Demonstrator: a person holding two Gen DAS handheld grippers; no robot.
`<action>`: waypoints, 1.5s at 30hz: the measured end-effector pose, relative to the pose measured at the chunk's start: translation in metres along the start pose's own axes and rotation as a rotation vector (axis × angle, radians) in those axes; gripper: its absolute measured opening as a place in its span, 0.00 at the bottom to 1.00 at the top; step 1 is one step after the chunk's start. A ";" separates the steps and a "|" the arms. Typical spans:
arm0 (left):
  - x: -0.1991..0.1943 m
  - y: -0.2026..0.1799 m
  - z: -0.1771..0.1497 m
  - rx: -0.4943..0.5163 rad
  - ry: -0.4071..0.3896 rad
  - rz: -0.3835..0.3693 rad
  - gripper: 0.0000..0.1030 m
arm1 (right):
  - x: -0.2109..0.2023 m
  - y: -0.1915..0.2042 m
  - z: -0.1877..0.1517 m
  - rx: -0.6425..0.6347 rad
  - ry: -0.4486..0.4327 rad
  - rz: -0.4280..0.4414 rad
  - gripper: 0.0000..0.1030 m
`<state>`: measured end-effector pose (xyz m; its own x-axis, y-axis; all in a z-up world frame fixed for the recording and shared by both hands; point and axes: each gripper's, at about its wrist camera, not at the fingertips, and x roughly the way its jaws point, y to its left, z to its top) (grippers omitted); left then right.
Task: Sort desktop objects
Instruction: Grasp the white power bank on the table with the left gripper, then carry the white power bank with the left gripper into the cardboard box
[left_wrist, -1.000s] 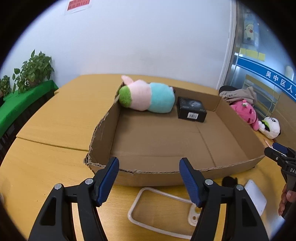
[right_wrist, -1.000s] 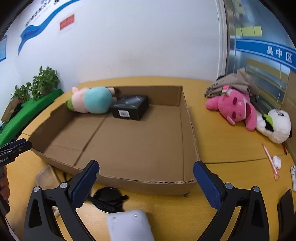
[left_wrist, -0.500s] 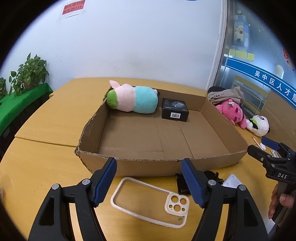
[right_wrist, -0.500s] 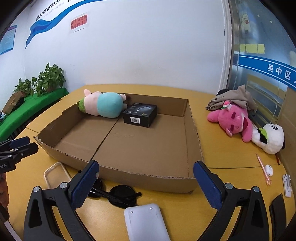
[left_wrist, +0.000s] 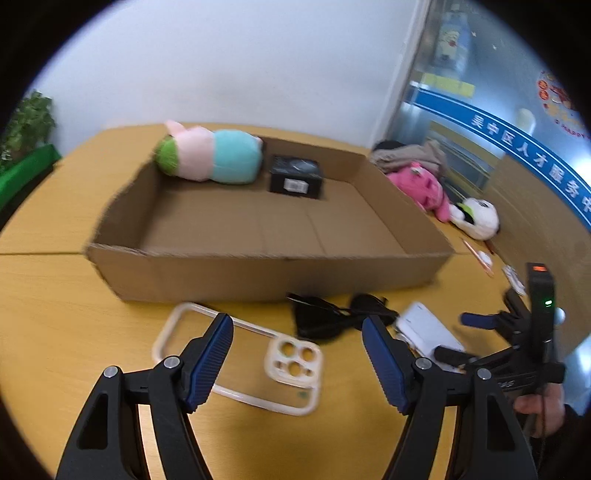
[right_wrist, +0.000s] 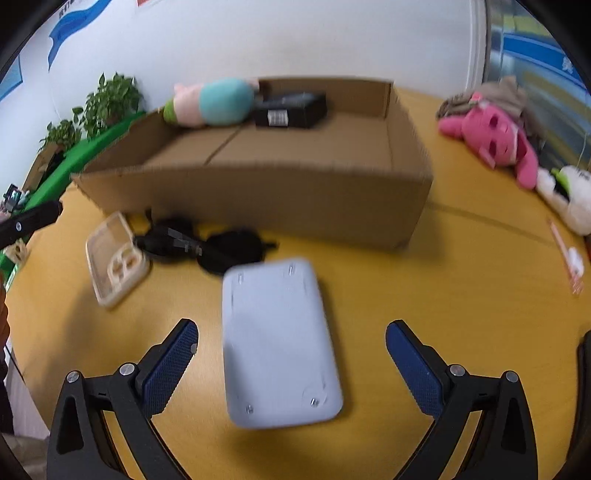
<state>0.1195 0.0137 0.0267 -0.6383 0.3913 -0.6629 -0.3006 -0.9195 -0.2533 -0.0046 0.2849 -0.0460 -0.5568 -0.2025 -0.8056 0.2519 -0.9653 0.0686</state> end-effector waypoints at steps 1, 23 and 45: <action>0.006 -0.006 -0.002 0.006 0.017 -0.027 0.70 | 0.005 0.002 -0.005 -0.007 0.020 -0.001 1.00; 0.102 -0.066 -0.032 -0.127 0.382 -0.361 0.33 | -0.005 0.020 -0.038 0.118 -0.019 0.197 0.64; 0.032 -0.055 0.008 -0.073 0.212 -0.321 0.20 | -0.043 0.058 -0.003 0.043 -0.166 0.209 0.62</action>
<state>0.1097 0.0768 0.0246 -0.3575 0.6500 -0.6706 -0.4050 -0.7549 -0.5158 0.0365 0.2384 -0.0093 -0.6194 -0.4190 -0.6639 0.3432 -0.9051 0.2511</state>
